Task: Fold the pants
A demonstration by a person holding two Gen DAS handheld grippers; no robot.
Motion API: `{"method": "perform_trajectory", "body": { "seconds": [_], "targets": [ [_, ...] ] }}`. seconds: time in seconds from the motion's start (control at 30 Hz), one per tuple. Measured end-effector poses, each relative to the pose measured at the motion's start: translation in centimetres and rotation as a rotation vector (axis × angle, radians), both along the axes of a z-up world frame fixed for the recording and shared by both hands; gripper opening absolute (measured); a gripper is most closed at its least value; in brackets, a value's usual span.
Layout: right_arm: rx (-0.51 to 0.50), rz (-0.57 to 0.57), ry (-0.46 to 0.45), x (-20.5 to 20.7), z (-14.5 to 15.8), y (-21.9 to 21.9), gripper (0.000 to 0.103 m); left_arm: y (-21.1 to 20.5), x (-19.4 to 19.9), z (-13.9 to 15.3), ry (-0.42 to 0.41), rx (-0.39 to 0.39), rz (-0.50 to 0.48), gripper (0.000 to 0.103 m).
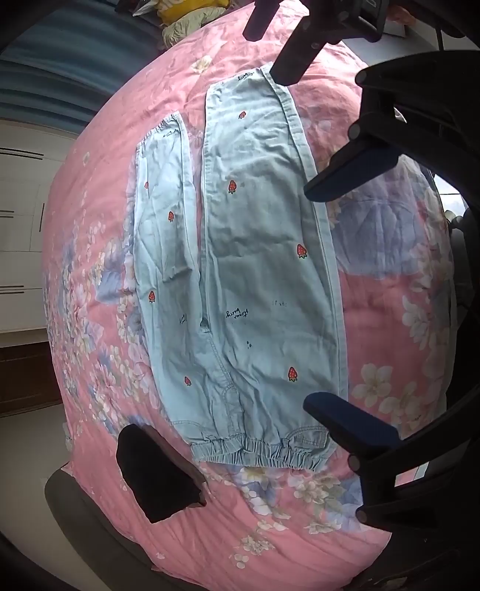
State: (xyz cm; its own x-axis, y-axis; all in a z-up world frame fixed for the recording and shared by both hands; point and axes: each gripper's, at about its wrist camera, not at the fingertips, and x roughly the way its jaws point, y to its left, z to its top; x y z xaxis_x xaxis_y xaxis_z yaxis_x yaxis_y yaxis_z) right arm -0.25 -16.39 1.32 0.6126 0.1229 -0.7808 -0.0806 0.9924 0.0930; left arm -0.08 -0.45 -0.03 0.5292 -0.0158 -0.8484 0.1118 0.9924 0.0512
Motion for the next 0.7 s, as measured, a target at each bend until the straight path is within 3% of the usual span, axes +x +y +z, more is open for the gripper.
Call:
{"method": "perform_trajectory", "body": {
  "seconds": [0.7],
  "targets": [
    [0.000,0.002,0.000,0.01,-0.11,-0.10,0.103,0.01,-0.06,0.05,0.002,-0.001,-0.001,0.103]
  ]
}}
